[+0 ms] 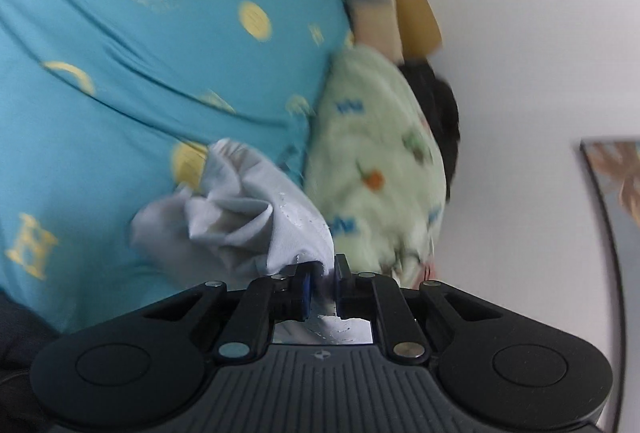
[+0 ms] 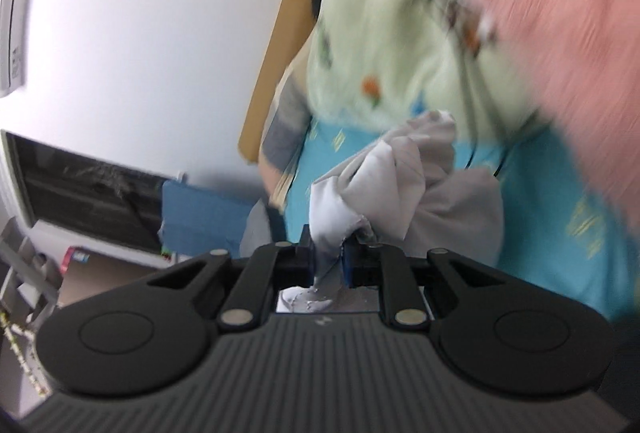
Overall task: Fold clothes
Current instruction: 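Grasp the folded shirt with both grippers and lift it off the bed, then lower the folded shirt onto the pink blanket and open both grippers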
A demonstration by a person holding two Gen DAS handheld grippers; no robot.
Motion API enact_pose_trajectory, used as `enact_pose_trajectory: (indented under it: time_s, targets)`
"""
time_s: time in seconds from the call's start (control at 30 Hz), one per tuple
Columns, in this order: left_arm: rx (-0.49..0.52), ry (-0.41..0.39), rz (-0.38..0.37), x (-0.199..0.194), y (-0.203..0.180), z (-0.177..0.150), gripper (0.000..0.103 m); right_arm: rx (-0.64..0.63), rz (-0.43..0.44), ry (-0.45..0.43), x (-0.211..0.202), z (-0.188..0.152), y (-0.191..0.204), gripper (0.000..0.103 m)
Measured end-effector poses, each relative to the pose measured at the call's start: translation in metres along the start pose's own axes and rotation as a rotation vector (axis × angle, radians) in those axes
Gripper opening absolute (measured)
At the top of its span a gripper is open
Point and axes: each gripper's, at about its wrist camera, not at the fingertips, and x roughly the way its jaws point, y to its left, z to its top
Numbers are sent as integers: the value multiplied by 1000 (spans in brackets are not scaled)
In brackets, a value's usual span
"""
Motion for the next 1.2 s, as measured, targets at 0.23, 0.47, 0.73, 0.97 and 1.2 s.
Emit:
enact_pose_trajectory:
  time_s: [0.23, 0.47, 0.73, 0.97, 1.2]
  targets:
    - [181, 112, -108, 108, -137, -36, 12, -113, -38, -262, -69, 107, 30, 16]
    - [395, 108, -398, 200, -276, -91, 12, -291, 12, -628, -155, 196, 67, 16]
    - [716, 156, -205, 309, -208, -172, 13, -200, -264, -606, -160, 168, -81, 16]
    - [780, 167, -182, 310, -168, -190, 14, -229, -362, -553, -163, 131, -114, 16]
    - [883, 122, -109, 247, -195, -188, 40, -257, -474, -526, -187, 124, -68, 18]
